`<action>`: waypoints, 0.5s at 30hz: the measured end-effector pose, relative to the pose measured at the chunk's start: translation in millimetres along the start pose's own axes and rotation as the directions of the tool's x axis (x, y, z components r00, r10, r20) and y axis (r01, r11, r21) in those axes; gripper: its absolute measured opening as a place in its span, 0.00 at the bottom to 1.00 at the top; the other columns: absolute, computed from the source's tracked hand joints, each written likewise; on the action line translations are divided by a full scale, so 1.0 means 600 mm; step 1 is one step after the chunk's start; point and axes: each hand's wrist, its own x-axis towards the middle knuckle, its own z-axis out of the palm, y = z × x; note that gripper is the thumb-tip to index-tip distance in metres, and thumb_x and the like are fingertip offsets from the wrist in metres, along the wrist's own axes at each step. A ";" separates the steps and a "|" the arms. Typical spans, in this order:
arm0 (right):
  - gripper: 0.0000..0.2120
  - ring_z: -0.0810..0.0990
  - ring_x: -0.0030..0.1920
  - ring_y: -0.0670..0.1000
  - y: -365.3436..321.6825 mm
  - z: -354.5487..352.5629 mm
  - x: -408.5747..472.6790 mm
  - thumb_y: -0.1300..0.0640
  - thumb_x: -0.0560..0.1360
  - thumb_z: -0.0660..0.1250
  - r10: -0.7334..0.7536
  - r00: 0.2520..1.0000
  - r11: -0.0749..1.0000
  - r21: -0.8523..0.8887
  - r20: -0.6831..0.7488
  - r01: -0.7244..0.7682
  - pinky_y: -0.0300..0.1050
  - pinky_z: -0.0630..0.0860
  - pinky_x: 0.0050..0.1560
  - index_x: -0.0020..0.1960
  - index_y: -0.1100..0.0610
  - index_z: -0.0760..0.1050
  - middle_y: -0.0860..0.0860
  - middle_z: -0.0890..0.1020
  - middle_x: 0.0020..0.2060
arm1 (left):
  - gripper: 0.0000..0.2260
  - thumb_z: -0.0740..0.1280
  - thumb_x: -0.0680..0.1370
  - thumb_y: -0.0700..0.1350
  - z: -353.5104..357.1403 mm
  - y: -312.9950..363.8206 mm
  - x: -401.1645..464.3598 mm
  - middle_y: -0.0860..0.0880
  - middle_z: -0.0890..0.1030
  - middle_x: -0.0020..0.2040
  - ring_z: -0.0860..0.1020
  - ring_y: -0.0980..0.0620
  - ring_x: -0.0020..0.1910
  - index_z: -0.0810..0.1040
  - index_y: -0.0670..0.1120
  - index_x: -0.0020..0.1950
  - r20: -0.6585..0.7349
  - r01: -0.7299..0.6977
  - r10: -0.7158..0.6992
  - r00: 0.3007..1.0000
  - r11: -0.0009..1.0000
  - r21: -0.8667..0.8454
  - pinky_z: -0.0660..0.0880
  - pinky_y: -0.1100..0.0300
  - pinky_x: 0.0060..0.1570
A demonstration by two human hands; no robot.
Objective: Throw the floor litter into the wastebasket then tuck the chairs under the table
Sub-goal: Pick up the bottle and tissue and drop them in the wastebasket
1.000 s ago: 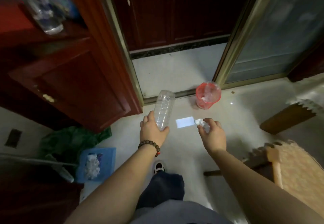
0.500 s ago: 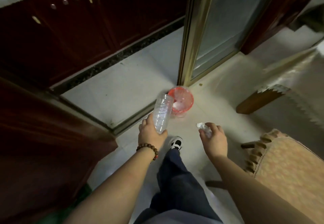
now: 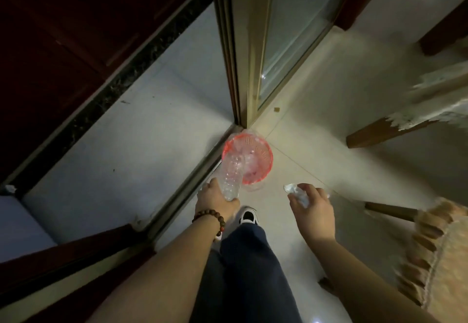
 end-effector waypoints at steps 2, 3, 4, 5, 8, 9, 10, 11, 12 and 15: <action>0.11 0.74 0.43 0.52 0.008 0.036 0.046 0.52 0.75 0.67 0.007 1.000 1.000 0.007 -0.009 -0.007 0.42 0.67 0.45 0.56 0.54 0.76 0.51 0.74 0.48 | 0.31 0.70 0.63 0.58 0.025 0.002 0.083 0.50 0.77 0.56 0.77 0.46 0.54 0.69 0.51 0.63 0.070 0.036 -0.037 0.997 0.999 0.020 0.79 0.49 0.50; 0.11 0.73 0.42 0.51 0.013 0.055 0.066 0.53 0.74 0.68 0.014 1.000 1.000 0.009 -0.010 -0.014 0.42 0.67 0.45 0.55 0.53 0.76 0.50 0.74 0.48 | 0.32 0.69 0.60 0.59 0.041 0.001 0.124 0.50 0.78 0.55 0.77 0.47 0.53 0.70 0.52 0.63 0.099 0.039 -0.043 0.994 0.999 0.034 0.79 0.49 0.50; 0.10 0.73 0.42 0.50 0.019 0.075 0.085 0.53 0.74 0.68 0.020 1.000 1.000 0.010 -0.008 -0.020 0.41 0.67 0.45 0.55 0.53 0.76 0.50 0.75 0.48 | 0.33 0.68 0.58 0.60 0.059 -0.001 0.163 0.51 0.79 0.55 0.78 0.48 0.53 0.71 0.53 0.62 0.127 0.037 -0.043 0.991 0.998 0.051 0.80 0.50 0.49; 0.10 0.72 0.42 0.49 0.026 0.094 0.104 0.53 0.74 0.68 0.024 1.000 1.000 0.011 -0.009 -0.024 0.41 0.67 0.45 0.55 0.52 0.76 0.50 0.75 0.48 | 0.34 0.67 0.57 0.61 0.076 0.000 0.198 0.51 0.79 0.54 0.78 0.48 0.52 0.72 0.53 0.62 0.153 0.028 -0.039 0.987 0.997 0.071 0.80 0.50 0.48; 0.11 0.72 0.42 0.48 0.045 0.152 0.156 0.54 0.73 0.69 0.040 0.999 0.999 0.002 -0.010 -0.040 0.42 0.69 0.45 0.55 0.52 0.77 0.51 0.76 0.49 | 0.35 0.68 0.58 0.61 0.116 0.004 0.282 0.51 0.79 0.54 0.78 0.48 0.52 0.70 0.53 0.63 0.214 0.000 -0.022 0.977 0.995 0.101 0.80 0.50 0.49; 0.11 0.72 0.42 0.48 0.050 0.169 0.172 0.54 0.73 0.69 0.046 0.999 0.999 -0.003 -0.007 -0.046 0.42 0.69 0.45 0.56 0.52 0.77 0.51 0.76 0.49 | 0.35 0.69 0.59 0.60 0.126 0.008 0.302 0.51 0.78 0.55 0.78 0.48 0.52 0.69 0.53 0.64 0.236 -0.005 -0.019 0.972 0.995 0.100 0.80 0.49 0.49; 0.11 0.72 0.42 0.48 0.054 0.184 0.188 0.54 0.73 0.69 0.051 0.999 0.999 -0.004 -0.004 -0.051 0.41 0.69 0.45 0.56 0.52 0.77 0.51 0.76 0.49 | 0.36 0.71 0.60 0.61 0.136 0.008 0.323 0.50 0.78 0.56 0.78 0.48 0.53 0.67 0.54 0.66 0.256 -0.005 -0.020 0.966 0.996 0.093 0.80 0.49 0.49; 0.11 0.72 0.41 0.48 0.057 0.197 0.202 0.55 0.73 0.69 0.045 0.999 0.999 -0.005 -0.004 -0.045 0.41 0.69 0.45 0.56 0.53 0.77 0.51 0.76 0.49 | 0.40 0.72 0.60 0.63 0.142 0.009 0.338 0.49 0.77 0.58 0.78 0.47 0.54 0.64 0.55 0.69 0.268 -0.008 -0.012 0.963 0.997 0.073 0.80 0.48 0.49; 0.11 0.72 0.41 0.48 0.059 0.209 0.214 0.55 0.73 0.69 0.031 1.000 0.999 -0.008 -0.007 -0.031 0.41 0.69 0.44 0.55 0.53 0.77 0.51 0.76 0.48 | 0.45 0.72 0.58 0.67 0.146 0.008 0.352 0.48 0.75 0.61 0.77 0.46 0.57 0.59 0.59 0.71 0.271 -0.010 -0.004 0.962 0.999 0.052 0.80 0.47 0.50; 0.09 0.74 0.41 0.50 0.053 0.236 0.238 0.56 0.73 0.70 -0.002 1.000 1.000 -0.007 -0.011 0.002 0.41 0.69 0.43 0.53 0.55 0.78 0.49 0.74 0.43 | 0.51 0.69 0.56 0.73 0.132 0.007 0.372 0.48 0.67 0.70 0.71 0.44 0.65 0.48 0.64 0.74 0.250 -0.024 0.018 0.968 1.000 0.019 0.77 0.47 0.52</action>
